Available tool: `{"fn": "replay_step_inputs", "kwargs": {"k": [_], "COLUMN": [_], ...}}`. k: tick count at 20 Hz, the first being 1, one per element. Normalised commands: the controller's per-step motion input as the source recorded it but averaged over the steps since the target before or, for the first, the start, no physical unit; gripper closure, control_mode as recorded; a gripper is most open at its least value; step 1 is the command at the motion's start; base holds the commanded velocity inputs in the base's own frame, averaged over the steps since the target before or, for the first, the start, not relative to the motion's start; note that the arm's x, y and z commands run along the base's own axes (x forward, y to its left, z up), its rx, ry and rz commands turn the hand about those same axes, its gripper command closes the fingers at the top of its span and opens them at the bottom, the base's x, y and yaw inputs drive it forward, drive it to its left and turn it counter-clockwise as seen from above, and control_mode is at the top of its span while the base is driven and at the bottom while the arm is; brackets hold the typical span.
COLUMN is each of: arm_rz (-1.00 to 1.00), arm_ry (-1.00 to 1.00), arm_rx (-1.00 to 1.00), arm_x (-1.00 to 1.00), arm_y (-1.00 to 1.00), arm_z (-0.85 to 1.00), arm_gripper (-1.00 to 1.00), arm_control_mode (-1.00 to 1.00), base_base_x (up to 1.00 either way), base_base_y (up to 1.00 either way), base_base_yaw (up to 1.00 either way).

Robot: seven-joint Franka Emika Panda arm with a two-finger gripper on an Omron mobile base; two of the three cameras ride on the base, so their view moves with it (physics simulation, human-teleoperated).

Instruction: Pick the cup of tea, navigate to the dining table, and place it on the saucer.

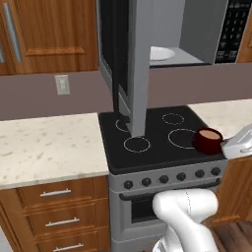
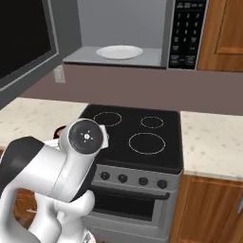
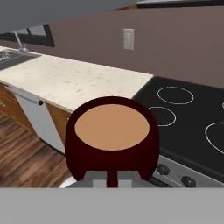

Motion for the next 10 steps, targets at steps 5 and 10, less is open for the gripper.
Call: {"fn": "replay_step_inputs", "kwargs": {"k": [5, 10], "arm_rz": [0.0, 0.0], "arm_ry": [0.0, 0.0], "arm_rx": [0.0, 0.0], "arm_x": [0.0, 0.0], "arm_y": [0.0, 0.0], "arm_z": [0.0, 0.0], "arm_gripper": [1.0, 1.0], "arm_control_mode": [1.0, 1.0], "base_base_x": [-0.78, -0.07], "base_base_y": [-0.27, -0.08], "base_base_yaw": [-0.16, -0.47]}}
